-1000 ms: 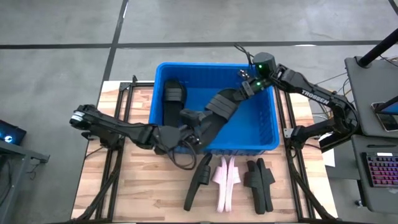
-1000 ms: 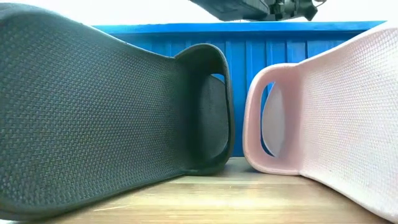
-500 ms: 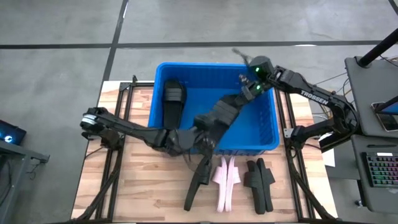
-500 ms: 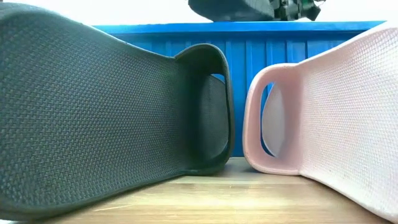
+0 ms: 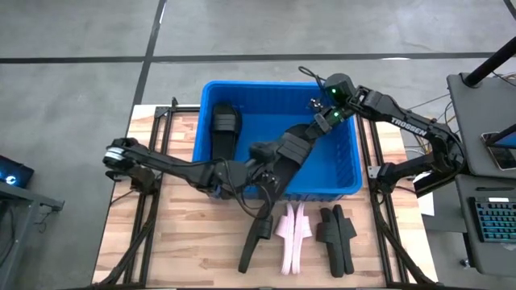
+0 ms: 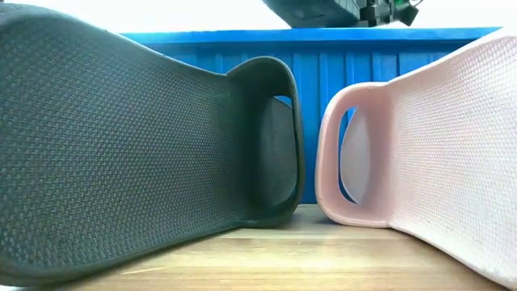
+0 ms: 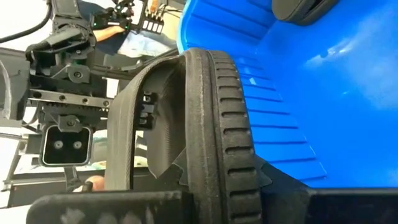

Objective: Pick and place slides into bin
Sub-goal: Put the black slides into the blue bin

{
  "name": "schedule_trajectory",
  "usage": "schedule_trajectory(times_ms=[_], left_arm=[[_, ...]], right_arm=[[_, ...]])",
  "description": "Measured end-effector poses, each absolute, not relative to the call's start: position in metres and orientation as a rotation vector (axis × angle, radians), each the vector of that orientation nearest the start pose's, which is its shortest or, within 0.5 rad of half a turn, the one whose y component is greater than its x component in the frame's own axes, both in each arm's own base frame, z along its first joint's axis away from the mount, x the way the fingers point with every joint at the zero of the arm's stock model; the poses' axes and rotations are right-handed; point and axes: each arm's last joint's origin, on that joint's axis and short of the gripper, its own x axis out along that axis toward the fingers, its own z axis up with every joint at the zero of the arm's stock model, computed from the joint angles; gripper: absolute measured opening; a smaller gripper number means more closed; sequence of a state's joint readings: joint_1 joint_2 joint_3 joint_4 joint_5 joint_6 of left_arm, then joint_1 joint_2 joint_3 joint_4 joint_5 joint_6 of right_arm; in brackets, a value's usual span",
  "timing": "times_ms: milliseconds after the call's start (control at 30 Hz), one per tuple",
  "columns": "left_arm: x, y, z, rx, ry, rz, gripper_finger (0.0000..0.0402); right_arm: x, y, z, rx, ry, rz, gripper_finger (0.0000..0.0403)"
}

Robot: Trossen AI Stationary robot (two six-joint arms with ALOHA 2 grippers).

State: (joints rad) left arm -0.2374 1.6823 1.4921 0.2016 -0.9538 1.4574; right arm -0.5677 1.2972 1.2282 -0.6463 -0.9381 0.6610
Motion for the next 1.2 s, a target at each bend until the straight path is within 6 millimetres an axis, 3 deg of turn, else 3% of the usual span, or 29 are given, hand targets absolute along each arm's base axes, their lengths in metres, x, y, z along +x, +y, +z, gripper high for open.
schedule_trajectory(times_ms=[133,233,567,700,967,1200], left_arm=[[0.389,-0.064,0.371,1.401,0.515,0.559,0.0273],[0.392,-0.062,0.366,1.414,0.524,0.548,0.0237],[0.396,-0.060,0.361,1.457,0.537,0.524,0.0018],[0.397,-0.057,0.361,1.418,0.534,0.555,0.0008],[0.395,-0.046,0.368,1.212,0.537,0.750,0.0002],[0.391,-0.031,0.367,1.165,0.639,0.885,0.0001]], right_arm=[[0.233,-0.121,0.344,1.130,0.643,0.162,0.0037],[0.233,-0.121,0.344,1.131,0.644,0.158,0.0037],[0.233,-0.121,0.346,1.110,0.634,0.172,0.0037],[0.233,-0.122,0.349,1.093,0.624,0.159,0.0047],[0.231,-0.133,0.371,0.916,0.513,-0.011,0.0129],[0.223,-0.145,0.395,0.773,0.430,-0.118,0.0155]])
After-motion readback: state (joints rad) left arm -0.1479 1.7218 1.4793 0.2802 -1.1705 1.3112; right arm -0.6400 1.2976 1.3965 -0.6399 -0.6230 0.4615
